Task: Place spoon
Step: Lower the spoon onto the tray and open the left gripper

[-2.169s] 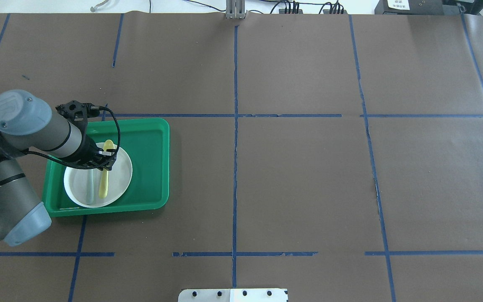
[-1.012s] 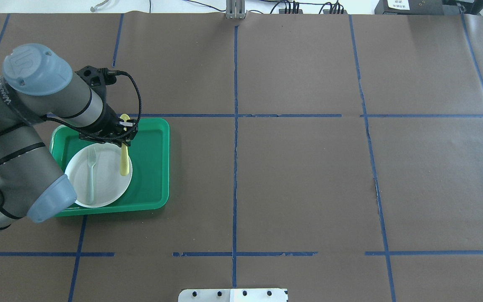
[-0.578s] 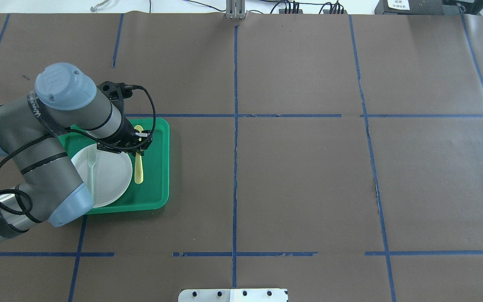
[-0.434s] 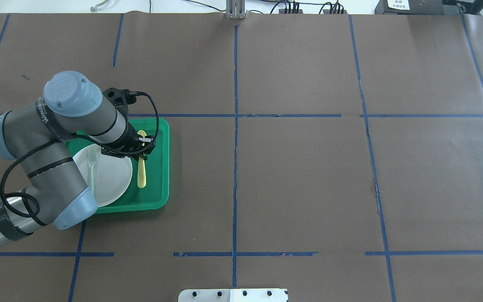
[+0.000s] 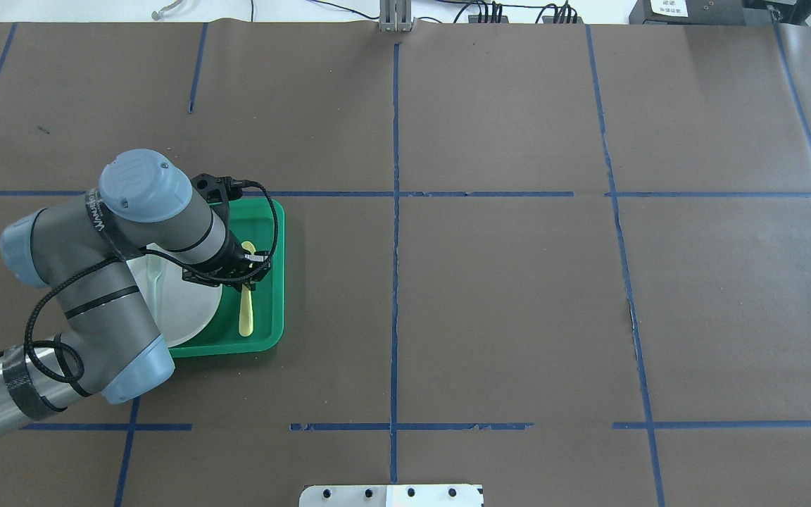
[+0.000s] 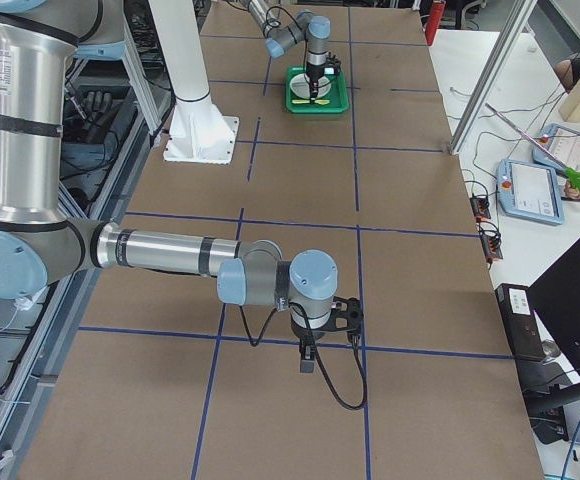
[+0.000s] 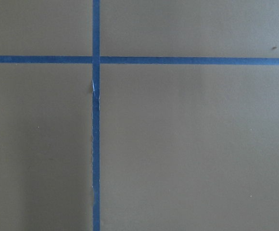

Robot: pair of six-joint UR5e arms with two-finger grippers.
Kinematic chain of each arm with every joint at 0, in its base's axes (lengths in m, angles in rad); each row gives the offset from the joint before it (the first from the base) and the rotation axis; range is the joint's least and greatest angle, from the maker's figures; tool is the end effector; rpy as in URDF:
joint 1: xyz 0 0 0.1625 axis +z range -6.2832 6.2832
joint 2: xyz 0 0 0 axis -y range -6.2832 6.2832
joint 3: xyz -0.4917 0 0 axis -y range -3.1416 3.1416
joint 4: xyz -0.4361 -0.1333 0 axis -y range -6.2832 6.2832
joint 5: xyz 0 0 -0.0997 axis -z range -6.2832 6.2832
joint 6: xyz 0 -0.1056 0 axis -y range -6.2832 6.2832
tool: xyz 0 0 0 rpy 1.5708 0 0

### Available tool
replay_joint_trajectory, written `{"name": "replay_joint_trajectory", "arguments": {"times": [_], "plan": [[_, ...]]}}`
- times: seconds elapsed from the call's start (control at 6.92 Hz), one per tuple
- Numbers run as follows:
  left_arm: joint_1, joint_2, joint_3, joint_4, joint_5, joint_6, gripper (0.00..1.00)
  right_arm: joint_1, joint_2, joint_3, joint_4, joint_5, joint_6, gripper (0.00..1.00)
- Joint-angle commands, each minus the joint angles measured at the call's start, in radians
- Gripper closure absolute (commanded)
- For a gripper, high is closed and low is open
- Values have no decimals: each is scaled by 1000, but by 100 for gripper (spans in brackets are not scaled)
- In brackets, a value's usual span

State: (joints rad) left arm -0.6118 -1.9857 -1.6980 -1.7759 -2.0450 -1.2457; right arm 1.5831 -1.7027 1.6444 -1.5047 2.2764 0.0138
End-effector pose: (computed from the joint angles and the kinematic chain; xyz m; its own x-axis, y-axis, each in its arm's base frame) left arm 0.5313 -0.4767 0.3886 0.6511 -0.1097 -0.7510 0.0517 0.9936 -0.1004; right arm 0.0706 -0.4702 0.7549 0.7610 0.0181 0.6485 -0.0228 0.9997 -0.0012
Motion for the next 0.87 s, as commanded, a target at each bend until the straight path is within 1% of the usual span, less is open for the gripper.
{"name": "replay_joint_trajectory", "arguments": {"times": [0.0,0.14,0.29,0.43,0.58,0.72], "plan": [[3,2,4,0,0,5,100,0,0,0,1,0,0,0],[3,4,4,-2,0,6,93,0,0,0,0,0,0,0],[3,5,4,-13,0,9,76,0,0,0,1,0,0,0],[3,5,4,-16,0,9,56,0,0,0,0,0,-1,0],[3,5,4,-16,0,9,49,0,0,0,0,0,0,0],[1,5,1,-16,0,9,48,0,0,0,0,0,0,0]]}}
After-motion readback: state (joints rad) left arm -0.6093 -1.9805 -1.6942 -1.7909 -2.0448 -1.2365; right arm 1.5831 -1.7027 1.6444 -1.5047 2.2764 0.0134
